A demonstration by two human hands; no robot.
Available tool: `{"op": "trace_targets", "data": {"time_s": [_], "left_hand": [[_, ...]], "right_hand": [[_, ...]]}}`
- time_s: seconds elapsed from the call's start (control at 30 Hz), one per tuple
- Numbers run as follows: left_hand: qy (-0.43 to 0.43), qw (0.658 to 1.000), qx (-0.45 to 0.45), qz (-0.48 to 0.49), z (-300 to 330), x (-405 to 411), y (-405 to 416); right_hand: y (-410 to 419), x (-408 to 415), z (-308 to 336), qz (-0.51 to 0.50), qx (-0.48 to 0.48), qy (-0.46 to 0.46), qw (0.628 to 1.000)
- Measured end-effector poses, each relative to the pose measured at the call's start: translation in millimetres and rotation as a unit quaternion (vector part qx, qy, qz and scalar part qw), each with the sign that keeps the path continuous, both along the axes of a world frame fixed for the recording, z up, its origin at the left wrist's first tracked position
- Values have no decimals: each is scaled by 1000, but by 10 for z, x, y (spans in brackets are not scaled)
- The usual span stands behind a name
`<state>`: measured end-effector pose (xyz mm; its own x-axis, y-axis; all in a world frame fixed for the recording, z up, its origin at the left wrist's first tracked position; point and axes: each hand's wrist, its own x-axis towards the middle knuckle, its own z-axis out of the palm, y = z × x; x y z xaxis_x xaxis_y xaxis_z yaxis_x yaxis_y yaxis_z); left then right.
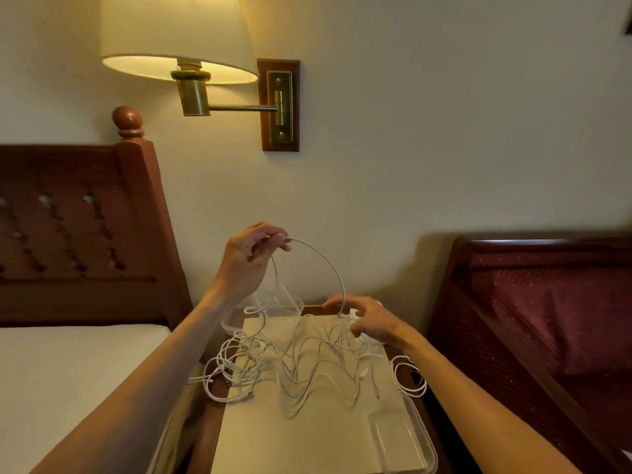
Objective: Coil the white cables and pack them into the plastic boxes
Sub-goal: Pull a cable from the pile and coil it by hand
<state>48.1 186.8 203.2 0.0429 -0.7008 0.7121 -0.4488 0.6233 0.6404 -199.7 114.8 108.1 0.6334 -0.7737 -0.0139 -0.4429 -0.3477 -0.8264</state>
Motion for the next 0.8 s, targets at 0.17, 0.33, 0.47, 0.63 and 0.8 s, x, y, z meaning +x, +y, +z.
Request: {"op": "trace_targets", "data": {"time_s": [0.17, 0.33, 0.47, 0.63, 0.8], "left_hand": [[22, 1000, -10, -1, 111, -32, 83], [-51, 992, 50, 108, -59, 246, 168], [-178, 913, 242, 275, -298, 240, 227], [-144, 963, 2, 229, -140, -420, 371], [-157, 941, 67, 291, -50, -465, 120]], "right_hand": [[100, 266, -103, -43, -98, 12, 994], [-127, 113, 177, -169, -145, -26, 974], [-236, 156, 540, -177, -245, -33, 953], [-242, 272, 767, -142, -337, 46, 929], [-216, 222, 850, -140, -392, 79, 906]]}}
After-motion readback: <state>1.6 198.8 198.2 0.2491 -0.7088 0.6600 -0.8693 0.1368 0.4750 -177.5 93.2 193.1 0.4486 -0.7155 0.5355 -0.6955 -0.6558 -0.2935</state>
